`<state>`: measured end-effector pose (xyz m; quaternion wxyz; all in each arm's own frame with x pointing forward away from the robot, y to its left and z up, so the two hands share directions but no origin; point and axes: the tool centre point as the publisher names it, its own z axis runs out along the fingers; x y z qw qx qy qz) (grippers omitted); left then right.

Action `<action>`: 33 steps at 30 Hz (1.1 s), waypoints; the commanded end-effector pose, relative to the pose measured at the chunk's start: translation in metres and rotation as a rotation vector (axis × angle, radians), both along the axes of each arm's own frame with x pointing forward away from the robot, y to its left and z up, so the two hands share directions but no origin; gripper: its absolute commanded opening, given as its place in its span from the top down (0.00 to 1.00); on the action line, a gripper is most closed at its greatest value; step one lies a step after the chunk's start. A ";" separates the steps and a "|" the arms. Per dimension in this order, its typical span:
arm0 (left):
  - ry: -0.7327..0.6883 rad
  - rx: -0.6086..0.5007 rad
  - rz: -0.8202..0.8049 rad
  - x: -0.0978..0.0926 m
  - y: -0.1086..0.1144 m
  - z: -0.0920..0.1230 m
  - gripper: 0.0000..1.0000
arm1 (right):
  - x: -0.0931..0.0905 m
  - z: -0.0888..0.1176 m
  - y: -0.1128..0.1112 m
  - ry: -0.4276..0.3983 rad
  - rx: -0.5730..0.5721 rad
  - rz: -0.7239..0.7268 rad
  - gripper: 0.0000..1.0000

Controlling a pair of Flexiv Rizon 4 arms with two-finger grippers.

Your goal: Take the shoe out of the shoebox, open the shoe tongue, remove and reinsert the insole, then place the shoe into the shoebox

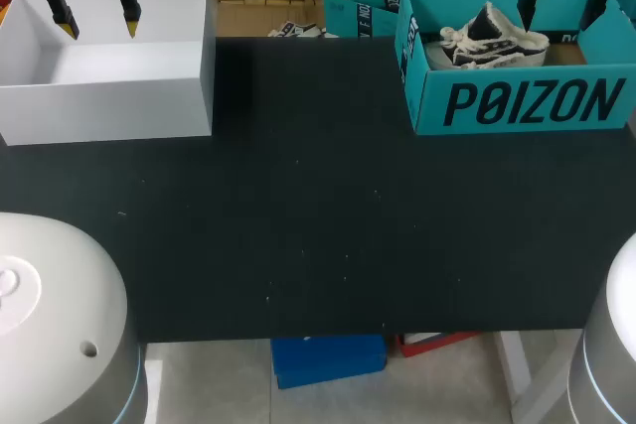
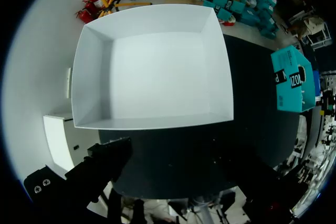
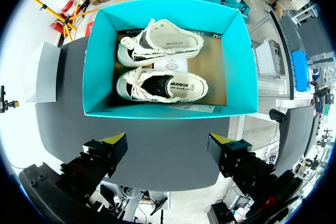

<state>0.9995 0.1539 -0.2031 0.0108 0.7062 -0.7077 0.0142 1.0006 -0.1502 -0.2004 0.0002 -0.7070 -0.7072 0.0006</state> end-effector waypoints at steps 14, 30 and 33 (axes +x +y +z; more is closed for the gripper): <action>-0.001 0.003 0.001 -0.001 0.000 0.001 0.00 | 0.000 0.000 0.000 0.000 0.000 0.000 0.00; -0.001 0.003 0.001 -0.001 0.000 0.001 0.00 | 0.009 0.005 0.014 -0.008 0.002 0.388 0.00; -0.001 0.003 0.001 -0.001 0.000 0.001 0.00 | 0.010 0.009 0.013 -0.010 0.026 0.601 0.00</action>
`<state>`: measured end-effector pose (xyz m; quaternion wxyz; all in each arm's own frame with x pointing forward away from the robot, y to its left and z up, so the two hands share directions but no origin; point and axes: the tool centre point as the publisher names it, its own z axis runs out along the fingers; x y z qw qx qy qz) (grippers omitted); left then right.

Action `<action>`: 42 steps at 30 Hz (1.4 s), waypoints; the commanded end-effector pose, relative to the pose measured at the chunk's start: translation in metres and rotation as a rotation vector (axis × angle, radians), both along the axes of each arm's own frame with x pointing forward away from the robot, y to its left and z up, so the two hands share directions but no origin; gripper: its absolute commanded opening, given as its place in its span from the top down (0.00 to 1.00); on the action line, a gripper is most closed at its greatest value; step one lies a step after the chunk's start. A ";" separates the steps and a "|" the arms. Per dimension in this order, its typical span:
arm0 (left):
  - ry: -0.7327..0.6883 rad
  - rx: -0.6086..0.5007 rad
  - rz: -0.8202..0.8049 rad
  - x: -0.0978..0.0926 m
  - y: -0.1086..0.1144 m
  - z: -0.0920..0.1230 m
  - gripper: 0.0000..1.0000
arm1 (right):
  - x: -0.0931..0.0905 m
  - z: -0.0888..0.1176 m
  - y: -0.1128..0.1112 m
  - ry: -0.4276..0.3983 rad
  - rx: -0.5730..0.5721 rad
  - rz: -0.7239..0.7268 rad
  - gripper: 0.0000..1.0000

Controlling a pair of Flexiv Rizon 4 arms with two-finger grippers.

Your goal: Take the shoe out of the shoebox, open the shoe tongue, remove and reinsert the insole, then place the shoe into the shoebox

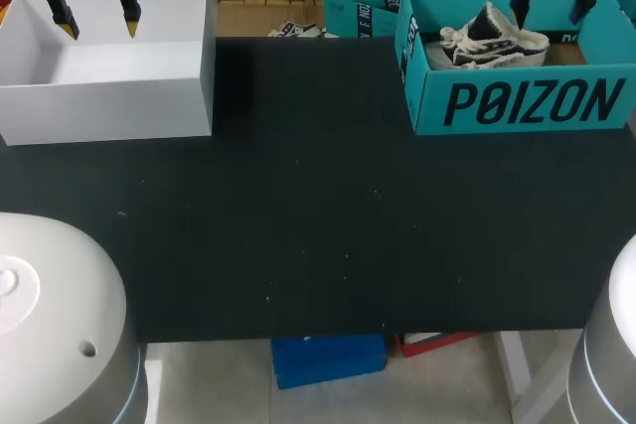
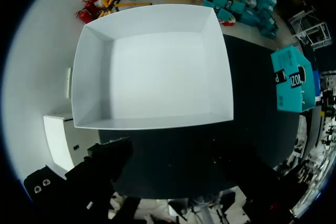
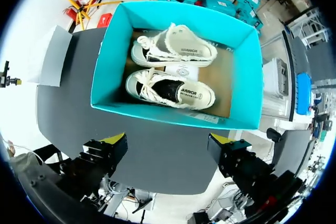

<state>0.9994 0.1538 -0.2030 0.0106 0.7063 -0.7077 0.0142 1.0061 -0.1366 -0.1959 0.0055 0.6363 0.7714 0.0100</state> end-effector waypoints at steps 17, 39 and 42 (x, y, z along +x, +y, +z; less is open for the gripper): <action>-0.001 0.003 0.001 -0.001 0.000 0.000 0.00 | -0.008 0.030 -0.028 0.048 0.077 1.517 0.00; -0.001 0.003 0.001 -0.001 0.000 0.000 0.00 | 0.021 0.020 -0.021 0.047 0.020 1.558 0.00; -0.001 0.003 0.001 -0.001 0.000 0.000 0.00 | 0.034 0.014 -0.016 0.050 0.017 1.573 0.00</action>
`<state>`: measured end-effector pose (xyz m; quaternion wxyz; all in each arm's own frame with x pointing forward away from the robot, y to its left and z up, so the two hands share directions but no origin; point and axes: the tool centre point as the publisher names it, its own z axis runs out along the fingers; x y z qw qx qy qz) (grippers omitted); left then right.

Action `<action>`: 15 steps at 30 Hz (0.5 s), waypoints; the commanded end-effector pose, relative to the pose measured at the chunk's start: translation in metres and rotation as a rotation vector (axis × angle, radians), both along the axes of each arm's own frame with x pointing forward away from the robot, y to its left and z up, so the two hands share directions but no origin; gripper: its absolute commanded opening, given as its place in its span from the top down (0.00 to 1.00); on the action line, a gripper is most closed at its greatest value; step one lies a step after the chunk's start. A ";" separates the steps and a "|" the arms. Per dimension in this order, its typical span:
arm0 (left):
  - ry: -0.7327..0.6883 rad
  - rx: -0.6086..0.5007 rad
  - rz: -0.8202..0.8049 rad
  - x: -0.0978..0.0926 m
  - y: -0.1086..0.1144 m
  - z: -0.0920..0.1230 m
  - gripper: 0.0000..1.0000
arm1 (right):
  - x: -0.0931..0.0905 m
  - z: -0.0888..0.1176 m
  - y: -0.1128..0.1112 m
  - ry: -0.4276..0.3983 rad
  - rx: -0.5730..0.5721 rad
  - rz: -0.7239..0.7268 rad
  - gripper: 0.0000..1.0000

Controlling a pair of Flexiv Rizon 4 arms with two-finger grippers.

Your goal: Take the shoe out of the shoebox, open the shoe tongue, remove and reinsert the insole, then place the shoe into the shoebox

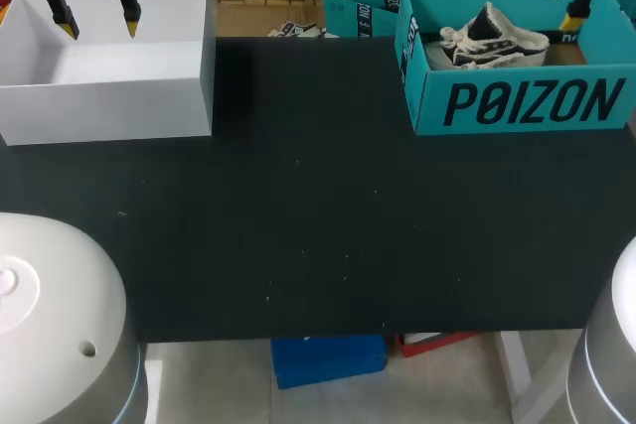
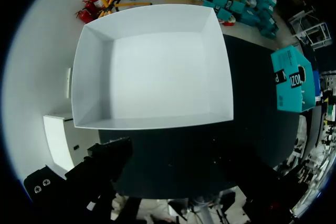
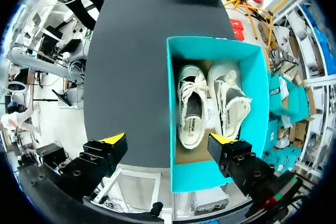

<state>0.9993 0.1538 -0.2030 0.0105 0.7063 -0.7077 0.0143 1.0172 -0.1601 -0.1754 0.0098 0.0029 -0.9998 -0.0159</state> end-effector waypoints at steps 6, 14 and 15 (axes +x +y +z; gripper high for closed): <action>-0.001 0.003 0.001 -0.001 0.000 0.000 0.00 | 0.045 -0.029 0.015 0.028 -0.039 0.202 0.00; -0.001 0.003 0.001 -0.001 0.000 0.000 0.00 | 0.063 -0.065 0.019 -0.021 -0.060 0.107 0.00; -0.001 0.003 0.001 -0.001 0.000 0.000 0.00 | 0.064 -0.069 0.019 -0.024 -0.057 0.103 0.02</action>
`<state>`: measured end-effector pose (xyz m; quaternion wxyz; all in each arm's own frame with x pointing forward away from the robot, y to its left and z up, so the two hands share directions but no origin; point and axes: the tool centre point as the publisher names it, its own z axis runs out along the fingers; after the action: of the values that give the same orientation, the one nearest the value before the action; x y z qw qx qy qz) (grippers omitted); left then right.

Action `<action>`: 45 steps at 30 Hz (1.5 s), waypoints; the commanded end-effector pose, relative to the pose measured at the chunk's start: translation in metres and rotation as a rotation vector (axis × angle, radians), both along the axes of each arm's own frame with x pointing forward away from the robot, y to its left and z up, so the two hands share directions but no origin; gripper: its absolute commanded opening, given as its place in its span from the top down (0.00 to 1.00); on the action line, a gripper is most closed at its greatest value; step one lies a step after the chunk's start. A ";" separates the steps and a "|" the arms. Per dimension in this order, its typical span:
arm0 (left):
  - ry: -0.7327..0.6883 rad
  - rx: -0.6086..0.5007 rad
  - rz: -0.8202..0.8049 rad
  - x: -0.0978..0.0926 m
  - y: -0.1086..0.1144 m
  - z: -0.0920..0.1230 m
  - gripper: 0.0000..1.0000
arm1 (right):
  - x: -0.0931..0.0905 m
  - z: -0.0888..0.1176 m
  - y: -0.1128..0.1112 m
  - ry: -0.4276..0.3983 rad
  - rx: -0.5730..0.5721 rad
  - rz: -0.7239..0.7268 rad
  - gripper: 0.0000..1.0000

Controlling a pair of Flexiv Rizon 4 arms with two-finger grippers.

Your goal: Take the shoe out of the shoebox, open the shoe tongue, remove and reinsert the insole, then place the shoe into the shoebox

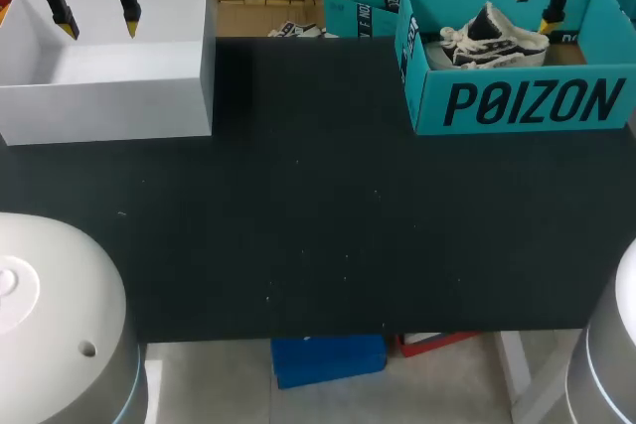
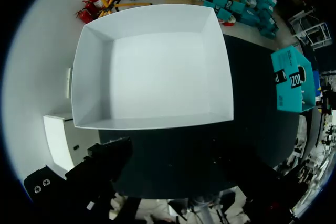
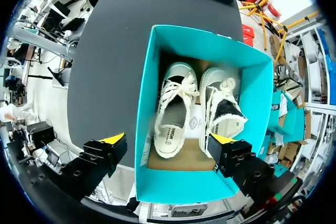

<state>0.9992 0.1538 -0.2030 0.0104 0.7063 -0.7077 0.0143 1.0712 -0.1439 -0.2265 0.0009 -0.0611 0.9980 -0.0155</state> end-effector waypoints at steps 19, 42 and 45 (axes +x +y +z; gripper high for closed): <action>-0.001 0.003 0.001 -0.001 0.000 0.000 0.00 | 0.039 -0.085 -0.001 -0.005 0.017 -0.043 0.17; -0.001 0.003 0.001 -0.001 0.000 0.000 0.00 | 0.055 -0.156 -0.003 0.032 0.055 -0.079 0.59; -0.001 0.003 0.001 -0.001 0.000 0.000 0.00 | 0.055 -0.161 -0.003 0.035 0.057 -0.082 0.62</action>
<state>0.9992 0.1538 -0.2030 0.0104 0.7063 -0.7077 0.0143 1.1206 -0.1471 -0.3805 -0.0116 -0.0203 0.9996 0.0126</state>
